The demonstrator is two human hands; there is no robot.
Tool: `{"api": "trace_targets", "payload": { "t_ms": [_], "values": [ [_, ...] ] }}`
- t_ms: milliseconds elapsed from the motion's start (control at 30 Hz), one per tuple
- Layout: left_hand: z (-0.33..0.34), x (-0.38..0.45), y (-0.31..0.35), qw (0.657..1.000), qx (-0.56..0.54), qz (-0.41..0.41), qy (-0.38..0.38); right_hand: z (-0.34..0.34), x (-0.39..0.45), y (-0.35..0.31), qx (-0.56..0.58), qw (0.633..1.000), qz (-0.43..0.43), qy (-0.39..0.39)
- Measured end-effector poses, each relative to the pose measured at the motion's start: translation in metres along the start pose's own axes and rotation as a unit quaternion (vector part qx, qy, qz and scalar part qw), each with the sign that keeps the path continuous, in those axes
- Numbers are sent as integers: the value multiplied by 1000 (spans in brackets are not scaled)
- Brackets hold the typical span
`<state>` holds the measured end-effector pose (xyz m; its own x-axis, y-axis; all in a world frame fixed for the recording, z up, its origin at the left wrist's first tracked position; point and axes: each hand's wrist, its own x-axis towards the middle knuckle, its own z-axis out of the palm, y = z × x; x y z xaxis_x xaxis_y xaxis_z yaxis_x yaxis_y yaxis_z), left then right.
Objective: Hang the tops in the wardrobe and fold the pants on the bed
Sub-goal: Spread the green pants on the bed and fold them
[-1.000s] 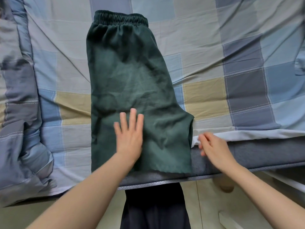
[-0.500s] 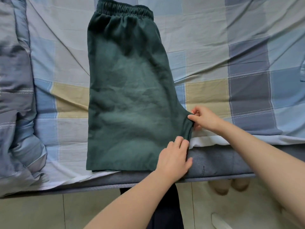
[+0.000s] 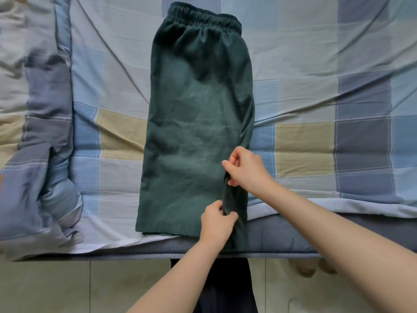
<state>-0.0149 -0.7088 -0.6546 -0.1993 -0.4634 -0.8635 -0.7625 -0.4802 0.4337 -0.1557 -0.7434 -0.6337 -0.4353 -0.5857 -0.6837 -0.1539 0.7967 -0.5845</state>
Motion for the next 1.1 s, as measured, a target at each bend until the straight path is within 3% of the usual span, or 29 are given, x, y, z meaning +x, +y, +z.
{"api": "trace_targets", "payload": {
  "t_ms": [100,233,300,367,467,500,533,633,700,767,867,967,1067,1100],
  "values": [
    [-21,6,-19,999,14,-11,-26,19,12,2,-16,999,-19,26],
    [-35,16,-38,995,-21,-25,-94,30,13,12,-98,988,-90,-77],
    [-39,17,-41,997,-9,-5,-76,24,10,22,-177,962,-178,-104],
    [-47,14,-35,999,25,35,-31,12,6,32,-287,903,-304,-95],
    [-69,8,-33,979,164,98,-74,-5,0,57,-477,746,-457,-87],
    [-81,6,-35,945,277,157,-73,-8,-2,65,-525,707,-465,-96],
    [-93,8,-38,888,382,250,-52,-11,-3,74,-557,682,-464,-100],
    [-145,25,-37,668,547,504,-36,-10,3,88,-602,647,-459,-97],
    [-189,53,-29,548,607,574,-33,-6,13,91,-610,632,-470,-89],
    [-230,81,-21,467,669,578,-25,-5,18,91,-608,625,-482,-87],
    [-254,113,-16,410,716,563,-47,1,15,95,-590,646,-476,-91],
    [-252,126,-6,390,718,572,-67,6,10,90,-562,674,-466,-115],
    [-245,121,1,431,680,588,-79,-6,13,79,-533,701,-451,-149],
    [-241,118,2,477,648,588,-79,-9,15,74,-500,728,-441,-161]
  ]
}}
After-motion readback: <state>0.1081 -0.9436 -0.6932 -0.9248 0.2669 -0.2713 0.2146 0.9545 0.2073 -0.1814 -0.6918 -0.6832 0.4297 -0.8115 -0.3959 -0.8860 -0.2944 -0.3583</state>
